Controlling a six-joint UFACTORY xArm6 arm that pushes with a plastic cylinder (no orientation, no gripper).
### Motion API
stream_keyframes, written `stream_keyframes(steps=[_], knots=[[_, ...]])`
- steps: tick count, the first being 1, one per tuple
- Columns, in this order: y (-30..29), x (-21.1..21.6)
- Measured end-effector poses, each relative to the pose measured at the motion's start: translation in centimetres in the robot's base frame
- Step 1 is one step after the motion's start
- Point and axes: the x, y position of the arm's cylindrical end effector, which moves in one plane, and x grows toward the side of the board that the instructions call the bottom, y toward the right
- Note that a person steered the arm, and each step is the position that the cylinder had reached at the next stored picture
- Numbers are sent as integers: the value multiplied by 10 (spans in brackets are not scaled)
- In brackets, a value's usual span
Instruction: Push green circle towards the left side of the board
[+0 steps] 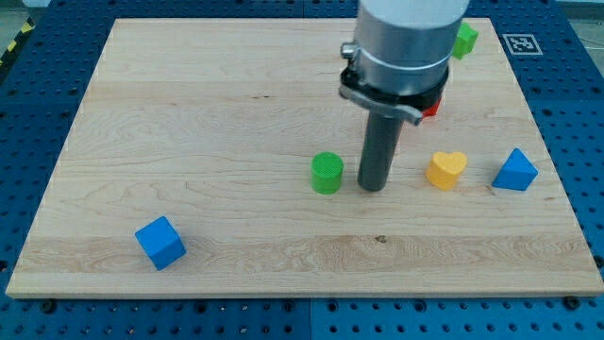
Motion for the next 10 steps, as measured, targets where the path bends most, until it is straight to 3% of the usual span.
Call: stream_keyframes(steps=[1,2,4,5,6,8,9,10], knots=[[-12,-13],[-62,-8],[-137,23],[-133,-6],[-138,-8],[-139,19],[-127,16],[-65,20]])
